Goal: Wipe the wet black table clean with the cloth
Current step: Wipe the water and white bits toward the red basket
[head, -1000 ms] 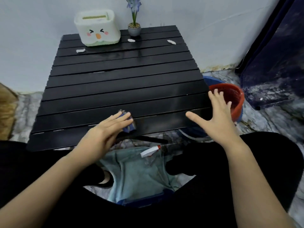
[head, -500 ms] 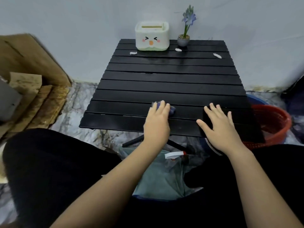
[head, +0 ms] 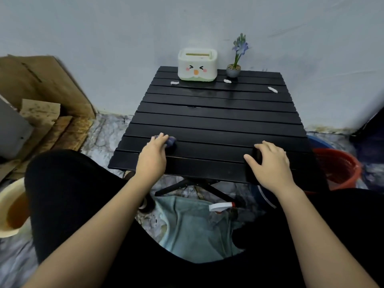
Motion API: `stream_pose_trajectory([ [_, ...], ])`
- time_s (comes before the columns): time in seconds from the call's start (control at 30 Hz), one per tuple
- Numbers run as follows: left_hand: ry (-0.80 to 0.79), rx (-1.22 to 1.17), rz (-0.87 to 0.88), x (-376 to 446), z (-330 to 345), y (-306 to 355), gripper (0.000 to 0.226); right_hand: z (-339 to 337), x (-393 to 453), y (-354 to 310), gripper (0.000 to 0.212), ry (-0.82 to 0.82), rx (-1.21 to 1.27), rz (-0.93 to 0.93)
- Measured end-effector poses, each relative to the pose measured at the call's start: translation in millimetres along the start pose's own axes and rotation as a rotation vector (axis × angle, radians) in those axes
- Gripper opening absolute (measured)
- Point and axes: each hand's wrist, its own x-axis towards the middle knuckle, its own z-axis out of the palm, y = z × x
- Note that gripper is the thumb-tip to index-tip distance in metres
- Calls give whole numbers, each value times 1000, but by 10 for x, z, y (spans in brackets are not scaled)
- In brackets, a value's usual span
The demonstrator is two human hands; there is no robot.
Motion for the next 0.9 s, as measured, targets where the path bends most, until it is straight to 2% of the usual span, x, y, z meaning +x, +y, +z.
stream_pose_trajectory([
  [0.1,121,-159,-43,441,-191,-8,33,-4,168,-172,54,23,15,-53],
  [0.17,178,-177,-29,825,-233,-106,36,39,307,-260,56,29,10,-94],
  [0.2,174,-110,-32,1013,-199,-194,40,71,378,-276,58,16,-1,-100],
  [0.27,91,188,-106,1291,-16,-358,51,139,503,-261,61,-29,-35,-87],
  [0.33,61,440,-191,1376,245,-326,53,192,591,-206,64,-60,-62,-72],
  [0.43,71,519,-146,1363,692,164,51,231,655,-136,63,-34,-61,-81],
  [0.53,-3,354,90,1267,1127,924,52,260,665,-100,59,-11,-56,-102],
  [0.6,-108,230,245,1150,1292,1401,52,264,694,-88,52,15,-47,-98],
  [0.67,-225,68,322,1138,1362,1634,45,262,752,-78,44,57,-29,-86],
  [0.73,-316,-196,275,1249,1338,1645,37,267,815,-61,39,103,-14,-86],
  [0.8,-334,-513,140,1427,1197,1530,34,273,887,-50,34,142,-5,-100],
  [0.9,-169,-672,8,1792,833,1241,33,262,1094,-62,30,162,4,-117],
])
